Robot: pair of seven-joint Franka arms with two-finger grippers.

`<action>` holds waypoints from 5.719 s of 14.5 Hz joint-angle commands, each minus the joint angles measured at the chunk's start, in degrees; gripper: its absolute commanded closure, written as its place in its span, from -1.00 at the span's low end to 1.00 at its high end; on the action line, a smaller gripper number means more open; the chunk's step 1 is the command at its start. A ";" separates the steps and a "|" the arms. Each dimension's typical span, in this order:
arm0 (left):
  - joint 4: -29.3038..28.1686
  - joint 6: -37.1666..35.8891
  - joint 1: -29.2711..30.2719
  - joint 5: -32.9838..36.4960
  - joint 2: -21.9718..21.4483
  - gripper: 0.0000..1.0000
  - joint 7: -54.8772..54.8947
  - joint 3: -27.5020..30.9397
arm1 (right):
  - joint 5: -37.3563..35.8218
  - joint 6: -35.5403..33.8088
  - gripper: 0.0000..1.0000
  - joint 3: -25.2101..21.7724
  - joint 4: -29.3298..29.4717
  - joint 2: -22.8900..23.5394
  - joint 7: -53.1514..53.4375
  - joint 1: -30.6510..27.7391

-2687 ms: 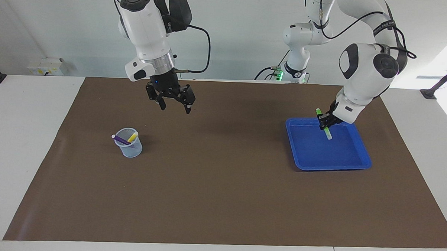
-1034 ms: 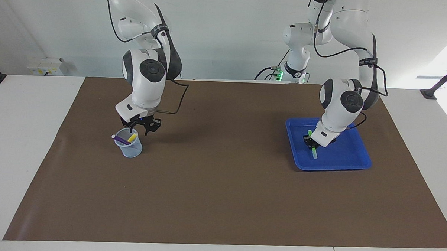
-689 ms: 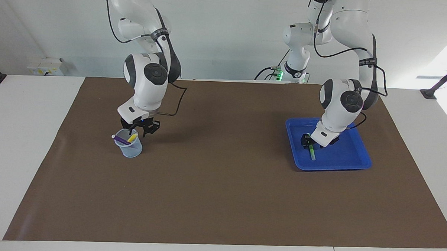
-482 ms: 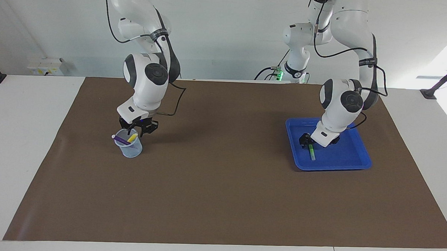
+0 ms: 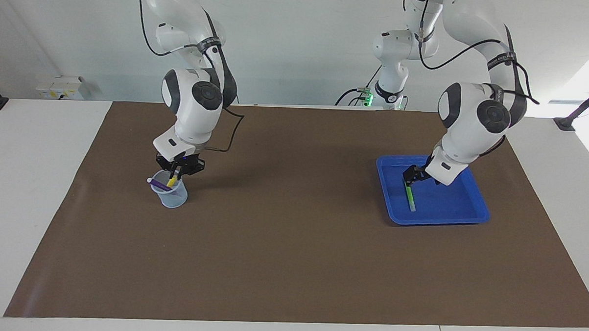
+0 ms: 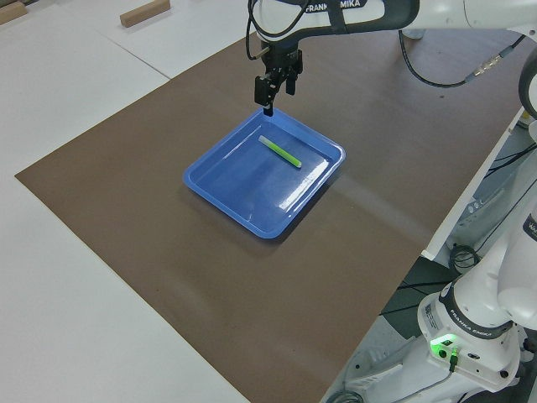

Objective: Right arm passes pens to left for tray arrangement
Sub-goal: 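Place the green pen in the tray while the right gripper grasps the yellow pen, then carry the yellow pen toward the open left gripper, then close the left gripper on the yellow pen held by the right gripper, then open the right gripper and return to the cup while the left gripper lowers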

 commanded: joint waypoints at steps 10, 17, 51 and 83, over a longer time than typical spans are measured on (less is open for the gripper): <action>3.18 -6.35 -1.34 -23.52 -11.97 -1.00 -30.77 -0.70 | 18.45 -9.42 1.00 0.65 12.75 -7.42 0.45 -0.69; -0.15 -1.26 -0.81 -37.05 -13.47 -1.00 -50.80 -0.61 | 49.12 -11.19 1.00 2.31 21.38 -6.90 3.50 -0.69; -14.40 19.32 -8.63 -47.80 -25.07 -0.42 -77.90 -0.96 | 68.23 13.94 1.00 22.36 24.11 -2.06 30.94 -0.43; -14.40 1.12 7.10 -14.61 -20.69 1.00 -14.41 -0.87 | 45.29 -2.06 -1.00 3.05 10.07 -9.35 4.27 -0.78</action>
